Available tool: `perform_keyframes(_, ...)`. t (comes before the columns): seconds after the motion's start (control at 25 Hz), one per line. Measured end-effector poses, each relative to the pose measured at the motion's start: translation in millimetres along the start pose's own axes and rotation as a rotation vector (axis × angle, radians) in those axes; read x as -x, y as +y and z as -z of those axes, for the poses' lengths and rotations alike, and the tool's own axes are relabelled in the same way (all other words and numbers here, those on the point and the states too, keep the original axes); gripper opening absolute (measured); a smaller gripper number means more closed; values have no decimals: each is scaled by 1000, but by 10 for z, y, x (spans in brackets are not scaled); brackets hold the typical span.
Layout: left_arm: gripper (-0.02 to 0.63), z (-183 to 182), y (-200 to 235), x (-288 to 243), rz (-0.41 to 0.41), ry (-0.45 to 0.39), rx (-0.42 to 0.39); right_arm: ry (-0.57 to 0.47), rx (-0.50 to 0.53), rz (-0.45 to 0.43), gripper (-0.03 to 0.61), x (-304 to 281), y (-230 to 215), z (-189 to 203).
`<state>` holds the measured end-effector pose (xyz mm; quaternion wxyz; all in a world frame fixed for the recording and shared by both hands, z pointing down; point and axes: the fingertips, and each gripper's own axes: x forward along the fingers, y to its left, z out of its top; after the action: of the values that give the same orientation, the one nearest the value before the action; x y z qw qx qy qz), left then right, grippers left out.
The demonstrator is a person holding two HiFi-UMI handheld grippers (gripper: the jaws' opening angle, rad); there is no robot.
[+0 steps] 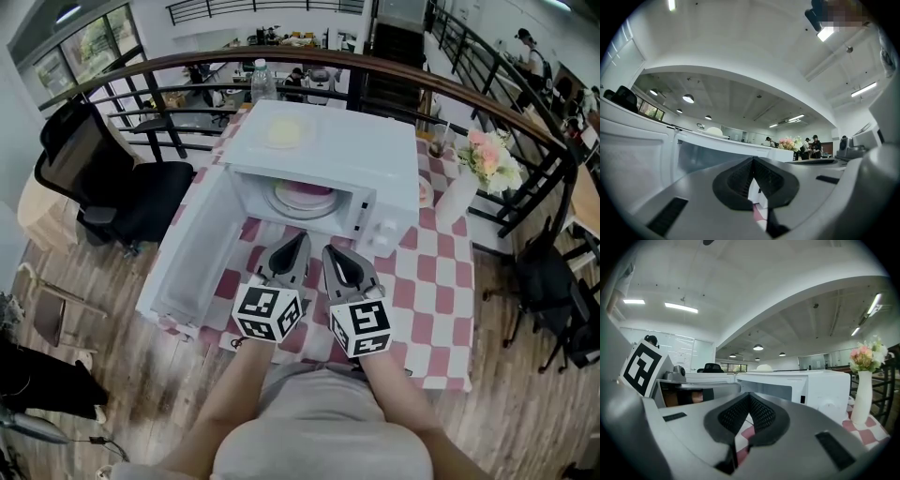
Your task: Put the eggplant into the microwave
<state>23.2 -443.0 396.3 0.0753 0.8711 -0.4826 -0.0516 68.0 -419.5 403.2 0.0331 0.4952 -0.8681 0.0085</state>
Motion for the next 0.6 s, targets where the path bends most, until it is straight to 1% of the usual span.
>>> perform_keyframes(0.16, 3, -43, -88, 16, 22, -11, -5, 2, -2, -7, 23, 63, 23, -12)
perform_keyframes(0.36, 3, -85, -196, 18, 45, -12, -25, -8, -30, 13, 23, 109, -44, -36)
perform_keyframes(0.6, 3, -81, -268, 31, 52, -5, -51, -15, -23, 14, 23, 134, -36, -57)
